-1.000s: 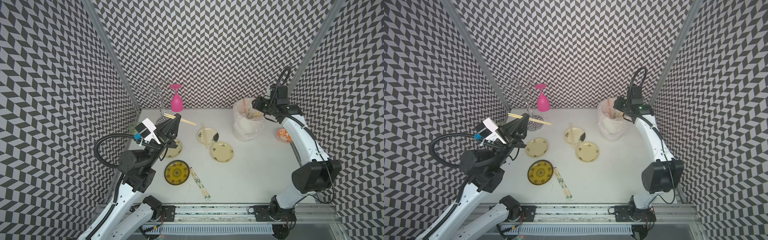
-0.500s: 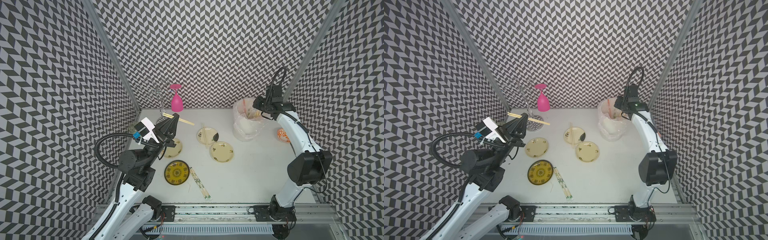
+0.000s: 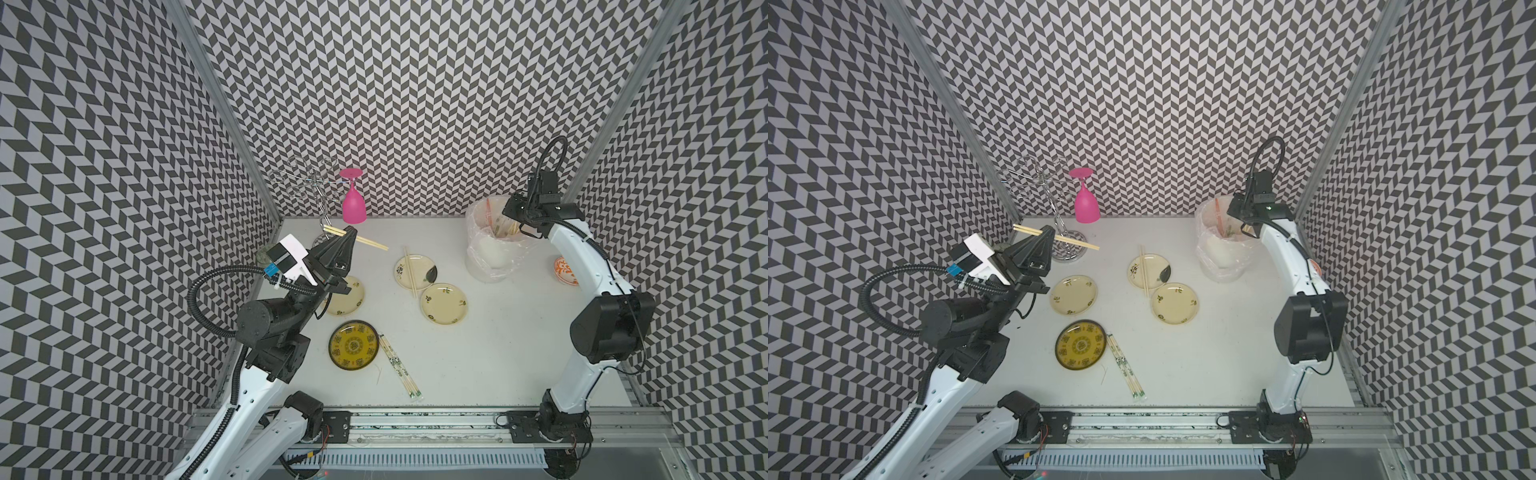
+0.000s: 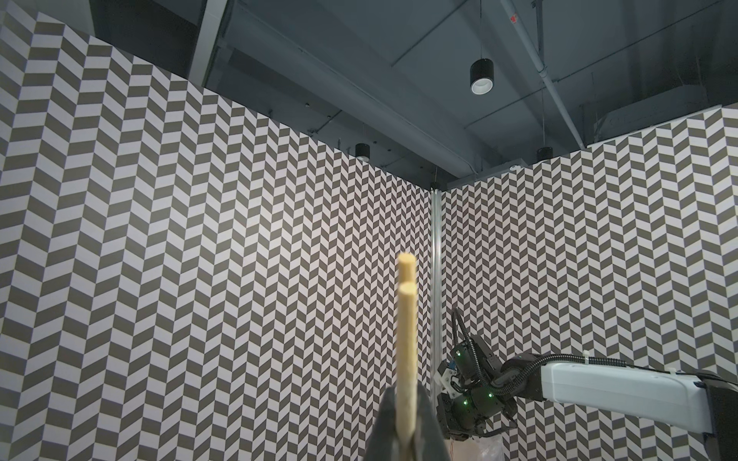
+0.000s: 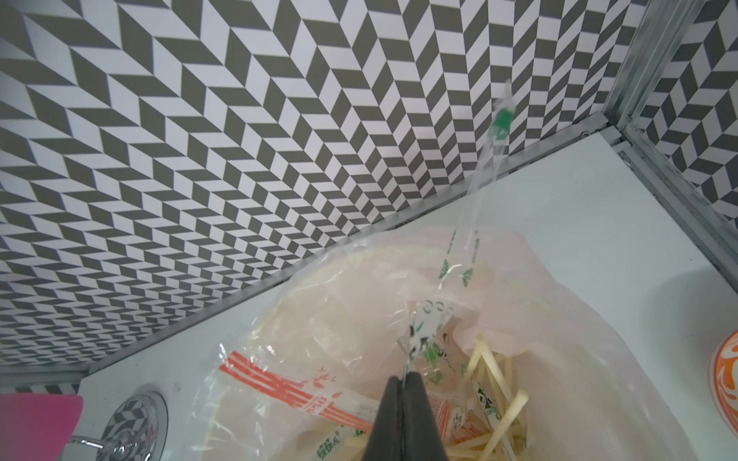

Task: Remove the packaging of disposable chopsticks
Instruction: Place the packet bag in the trash bin.

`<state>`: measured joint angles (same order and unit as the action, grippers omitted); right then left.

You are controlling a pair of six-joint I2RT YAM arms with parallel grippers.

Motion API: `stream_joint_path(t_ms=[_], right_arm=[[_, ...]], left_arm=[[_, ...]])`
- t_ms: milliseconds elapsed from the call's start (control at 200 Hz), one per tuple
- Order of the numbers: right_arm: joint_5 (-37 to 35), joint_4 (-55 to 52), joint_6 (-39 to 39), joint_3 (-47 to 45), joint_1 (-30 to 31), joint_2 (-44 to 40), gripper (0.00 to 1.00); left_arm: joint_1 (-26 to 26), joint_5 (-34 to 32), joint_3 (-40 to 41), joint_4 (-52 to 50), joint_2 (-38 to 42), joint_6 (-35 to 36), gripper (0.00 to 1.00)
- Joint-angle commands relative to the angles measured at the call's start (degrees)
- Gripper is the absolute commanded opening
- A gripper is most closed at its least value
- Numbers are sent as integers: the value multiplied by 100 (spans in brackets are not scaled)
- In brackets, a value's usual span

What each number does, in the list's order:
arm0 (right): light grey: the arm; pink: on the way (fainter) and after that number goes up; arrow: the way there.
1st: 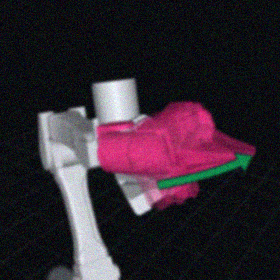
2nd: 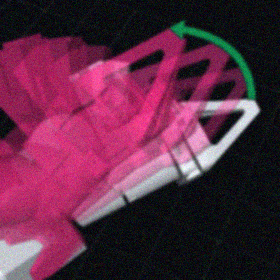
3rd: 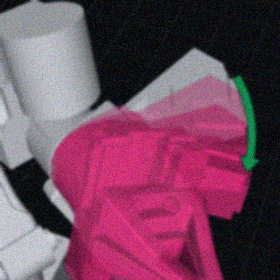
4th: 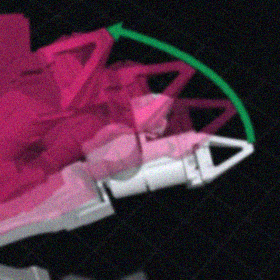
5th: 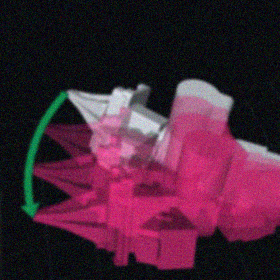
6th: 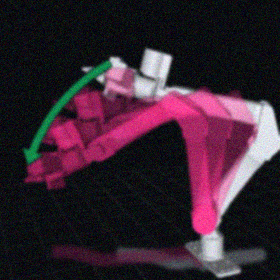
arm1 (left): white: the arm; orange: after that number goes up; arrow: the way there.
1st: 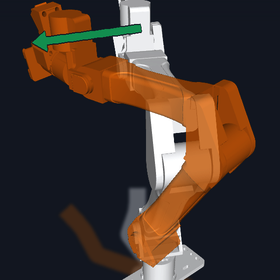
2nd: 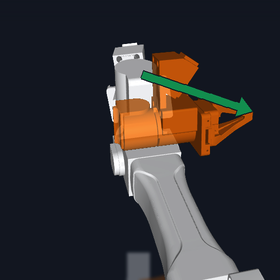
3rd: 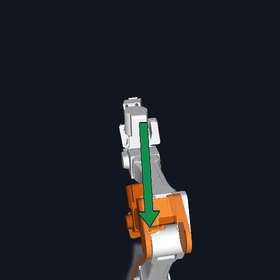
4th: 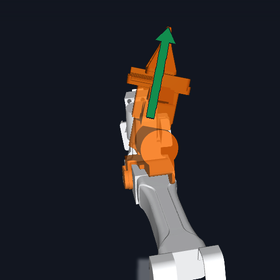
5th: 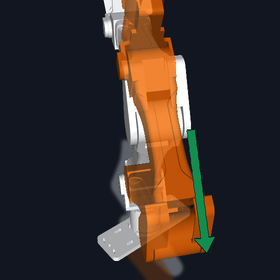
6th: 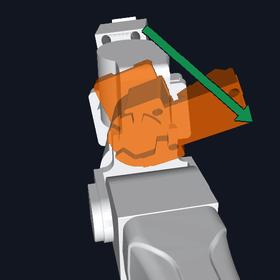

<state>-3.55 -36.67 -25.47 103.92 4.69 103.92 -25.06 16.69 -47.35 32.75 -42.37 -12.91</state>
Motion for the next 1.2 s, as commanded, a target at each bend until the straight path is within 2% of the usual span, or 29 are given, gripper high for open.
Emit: stream_joint_path(t_ms=[0,55,135,335,666,831,1101,1197], right_arm=[[234,275,204,-18,-8,-411,0],[317,429,514,-145,66,-567,0],[69,580,955,-484,197,-716,0],[-31,103,1153,-747,199,-312,0],[-125,-806,1097,303,183,616,0],[129,-695,1017,533,187,378,19],[-280,-436,957,531,197,-215,34],[-202,-435,963,548,199,-344,36]], left_arm=[[45,74,51,208,13,-94,0],[43,72,59,214,10,-98,0],[51,70,68,223,10,-122,0],[53,71,77,238,15,-124,0],[51,45,86,223,38,-92,0],[51,48,86,214,35,-87,0],[63,39,103,236,53,-99,0],[69,45,103,224,51,-90,0]])
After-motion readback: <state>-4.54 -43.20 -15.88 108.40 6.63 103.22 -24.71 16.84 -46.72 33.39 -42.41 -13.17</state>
